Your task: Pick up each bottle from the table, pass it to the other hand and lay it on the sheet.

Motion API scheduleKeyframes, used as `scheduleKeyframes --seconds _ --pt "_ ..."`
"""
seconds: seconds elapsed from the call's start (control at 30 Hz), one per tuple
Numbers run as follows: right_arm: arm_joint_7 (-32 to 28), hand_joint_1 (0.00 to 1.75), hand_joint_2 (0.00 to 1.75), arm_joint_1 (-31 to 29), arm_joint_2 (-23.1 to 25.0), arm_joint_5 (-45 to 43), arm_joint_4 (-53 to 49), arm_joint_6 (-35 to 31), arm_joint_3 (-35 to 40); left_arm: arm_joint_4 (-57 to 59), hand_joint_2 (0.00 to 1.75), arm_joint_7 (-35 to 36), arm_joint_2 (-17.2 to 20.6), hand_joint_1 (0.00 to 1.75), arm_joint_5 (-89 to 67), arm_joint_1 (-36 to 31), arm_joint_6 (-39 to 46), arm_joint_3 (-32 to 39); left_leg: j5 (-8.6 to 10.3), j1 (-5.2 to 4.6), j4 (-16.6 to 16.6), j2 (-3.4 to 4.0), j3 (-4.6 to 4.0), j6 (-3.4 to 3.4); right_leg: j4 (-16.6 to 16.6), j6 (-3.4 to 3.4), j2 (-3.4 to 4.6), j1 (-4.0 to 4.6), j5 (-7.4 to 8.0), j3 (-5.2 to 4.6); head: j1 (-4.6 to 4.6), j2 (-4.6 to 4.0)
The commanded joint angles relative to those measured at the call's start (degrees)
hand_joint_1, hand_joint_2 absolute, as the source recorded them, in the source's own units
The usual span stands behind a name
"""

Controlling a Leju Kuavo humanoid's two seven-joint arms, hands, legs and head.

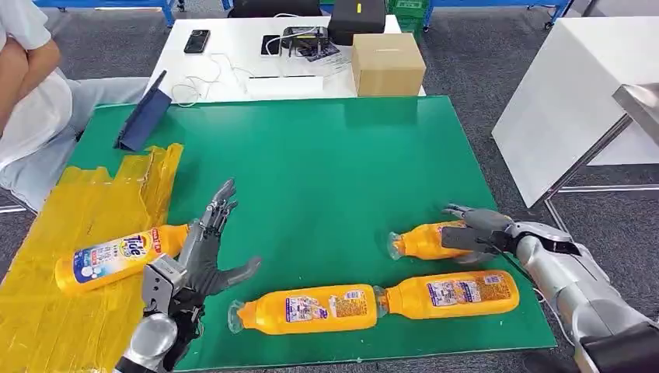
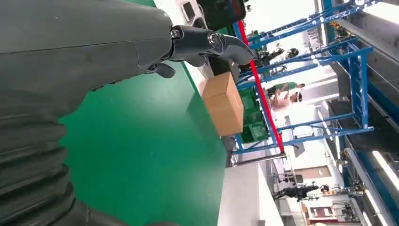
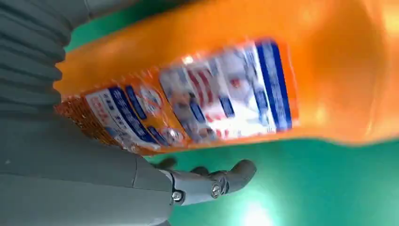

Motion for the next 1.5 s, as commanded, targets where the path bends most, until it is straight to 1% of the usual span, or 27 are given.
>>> scheduleKeyframes --seconds 0.03,0.17,0.2,0.27,0.37,0.57,0.63,0.67,0.7,0.77,0.8,0.83,0.87,0.93,0.97,1.0,1.07,1.17,1.23,1.27,1.33,1.37,1.4,1.43,1.5 --pt "2.21 1.75 1.75 -1.13 -0.54 -0.88 5.84 0.39 8.17 2.04 1.75 -0.29 1.62 0.0 0.58 -1.92 0.39 -2.76 0.04 0.06 -0.02 -0.08 -0.02 -0.05 -0.08 -0.11 -0.08 0.07 0.03 0.05 0.02 0.0" --pt "3.99 1.75 1.75 -1.54 -0.58 -0.13 6.38 -0.3 10.2 2.56 1.75 -0.29 1.53 0.0 0.61 -2.33 0.5 -2.79 0.02 0.01 -0.02 -0.05 0.04 -0.03 -0.05 -0.08 -0.06 0.02 0.0 0.08 0.0 0.0" --pt "6.55 1.75 1.75 -1.94 -0.41 2.62 6.56 -0.89 12.75 2.7 1.75 -0.27 1.37 0.0 0.61 -2.42 0.5 -2.82 0.04 0.05 -0.04 -0.04 0.02 -0.06 -0.08 -0.13 -0.05 0.06 0.03 0.07 0.0 0.0" --pt "9.41 1.73 1.75 -1.99 1.3 4.3 7.82 -3.88 14.63 2.75 1.75 -0.04 1.0 0.0 0.49 -2.29 0.66 -2.76 0.05 0.05 -0.05 -0.03 0.05 -0.07 -0.09 -0.14 -0.04 0.06 0.04 0.07 0.0 0.0" --pt "13.02 1.75 1.75 -1.7 3.31 7.03 8.69 -6.72 17.12 2.32 1.75 0.56 0.76 0.0 0.01 -1.76 1.02 -2.56 0.04 0.1 -0.09 0.13 0.17 -0.08 -0.15 -0.14 0.11 0.11 0.09 0.17 0.02 0.0" --pt "19.26 1.75 1.75 -1.15 6.68 10.29 9.01 -12.91 18.52 0.74 1.75 1.63 0.7 0.0 -0.58 0.04 1.58 -1.46 0.03 0.12 -0.09 0.29 0.48 -0.04 -0.13 -0.1 0.21 0.15 0.11 0.36 0.02 0.0" --pt "22.0 1.75 1.75 -1.14 7.96 12.26 9.17 -15.8 19.18 0.05 1.75 2.11 0.59 0.0 -0.94 0.77 1.7 -0.86 0.19 0.14 -0.18 0.41 0.33 -0.07 -0.22 -0.19 0.31 0.18 0.3 0.15 0.0 0.0" --pt "23.98 1.75 1.75 -0.95 8.65 13.59 9.11 -18.56 19.16 -0.48 1.75 2.45 0.43 0.0 -1.15 1.29 1.77 -0.35 0.07 0.11 -0.12 0.47 0.5 -0.03 -0.13 -0.29 0.34 0.15 0.28 0.31 0.02 0.0" --pt "25.09 1.75 1.75 -0.63 9.08 14.2 8.73 -20.44 18.81 -0.84 1.75 2.64 0.38 0.0 -1.29 1.66 1.8 -0.09 0.14 0.14 -0.14 0.5 0.37 -0.04 -0.16 -0.31 0.4 0.18 0.37 0.18 0.02 0.0" --pt "29.92 1.75 1.75 0.65 10.53 16.2 7.23 -29.16 15.64 -2.96 1.75 3.58 0.13 0.0 -2.18 3.32 1.97 0.87 0.07 0.11 -0.09 0.61 0.51 -0.01 -0.1 -0.21 0.52 0.15 0.36 0.26 0.02 0.0" --pt "31.68 1.75 1.75 1.18 11.12 17.44 6.51 -31.72 14.39 -3.9 1.75 3.94 0.07 0.0 -2.59 4.05 1.91 1.15 0.28 0.16 -0.21 0.71 0.2 -0.07 -0.21 -0.32 0.61 0.21 0.6 -0.09 0.0 0.0" --pt "33.76 1.75 1.75 2.09 11.51 18.86 4.72 -36.36 12.2 -4.72 1.75 4.42 -0.07 0.0 -3.19 4.69 1.87 1.41 0.19 0.11 -0.11 0.66 0.42 0.07 -0.11 -0.32 0.51 0.17 0.48 0.16 0.02 0.0" --pt "34.38 1.75 1.75 3.24 11.94 19.51 2.66 -39.67 9.01 -5.42 1.75 4.78 -0.25 0.0 -3.66 5.26 1.8 1.62 0.29 0.15 -0.14 0.7 0.25 0.03 -0.15 -0.35 0.54 0.2 0.58 -0.02 0.02 0.0" --pt "36.43 1.75 1.75 5.42 12.28 22.7 -2.08 -44.81 3.37 -6.11 1.75 5.28 -0.49 0.0 -4.37 5.83 1.58 1.57 0.3 0.1 -0.1 0.7 0.22 0.02 -0.07 -0.27 0.54 0.15 0.53 0.0 0.0 0.0" --pt "36.96 1.75 1.75 6.73 12.43 25.25 -4.88 -45.37 0.36 -6.29 1.75 5.49 -0.67 0.0 -4.78 6.08 1.6 1.57 0.36 0.12 -0.13 0.66 0.07 -0.02 -0.1 -0.31 0.49 0.17 0.55 -0.13 0.02 0.0" --pt "37.18 1.75 1.75 7.96 12.7 27.5 -7.81 -46.33 -2.68 -6.25 1.75 5.68 -0.77 0.0 -5.18 6.15 1.59 1.46 0.34 0.08 -0.07 0.58 0.06 0.01 -0.03 -0.22 0.45 0.13 0.48 -0.1 0.02 0.0" --pt "36.54 1.75 1.75 10.32 13.87 32.35 -12.66 -47.77 -8.53 -6.08 1.75 5.85 -0.99 0.0 -5.67 6.26 1.62 1.28 0.37 0.1 -0.06 0.56 -0.18 -0.01 0.0 -0.28 0.46 0.16 0.46 -0.31 0.0 0.0" --pt "35.36 1.75 1.75 12.98 15.97 37.49 -18.25 -50.15 -14.3 -5.74 1.75 6.02 -1.26 0.0 -6.19 6.34 1.72 1.07 0.36 0.1 -0.06 0.37 -0.29 0.0 -0.01 -0.22 0.33 0.17 0.43 -0.33 0.0 0.0" --pt "35.24 1.75 1.75 14.22 16.9 39.12 -21.07 -52.01 -16.02 -5.55 1.75 6.09 -1.46 0.0 -6.33 6.39 1.79 1.04 0.37 0.11 -0.04 0.36 -0.47 0.01 0.01 -0.19 0.32 0.18 0.44 -0.49 0.0 0.0" --pt "35.16 1.75 1.75 14.58 17.18 39.34 -21.9 -51.71 -16.37 -5.54 1.75 6.1 -1.5 0.0 -6.35 6.45 1.81 1.02 0.41 0.09 -0.05 0.29 -0.61 0.04 0.01 -0.16 0.25 0.16 0.46 -0.62 0.0 0.0" --pt "33.73 1.75 1.75 16.39 18.32 39.36 -25.75 -54.21 -18.49 -5.65 1.75 6.19 -1.66 0.0 -6.58 6.76 1.92 1.08 0.4 0.08 -0.05 0.31 -0.72 0.03 0.03 -0.17 0.27 0.14 0.44 -0.73 0.0 0.0" --pt "33.53 1.75 1.75 16.76 18.54 39.46 -26.51 -54.35 -18.83 -5.68 1.75 6.21 -1.69 0.0 -6.64 6.81 1.94 1.08 0.42 0.08 -0.05 0.25 -0.77 0.04 0.03 -0.15 0.21 0.14 0.45 -0.77 0.0 0.0" --pt "33.18 1.75 1.75 17.68 18.95 39.51 -28.79 -54.4 -19.28 -5.77 1.75 6.22 -1.73 0.0 -6.74 6.98 1.98 1.01 0.36 0.11 -0.04 0.32 -0.71 0.01 0.02 -0.21 0.27 0.17 0.42 -0.72 0.0 0.0" --pt "31.9 1.75 1.75 19.0 19.68 38.37 -31.94 -56.05 -20.27 -5.98 1.75 6.23 -1.73 0.0 -6.87 7.26 2.06 0.99 0.39 0.09 -0.03 0.28 -0.78 0.03 0.03 -0.19 0.24 0.15 0.43 -0.78 0.02 0.0" --pt "31.33 1.75 1.75 20.04 20.1 37.88 -34.79 -56.17 -20.71 -6.12 1.75 6.23 -1.74 0.0 -7.01 7.36 2.1 0.95 0.38 0.09 -0.04 0.29 -0.78 0.01 0.03 -0.2 0.25 0.15 0.42 -0.79 0.0 0.0"
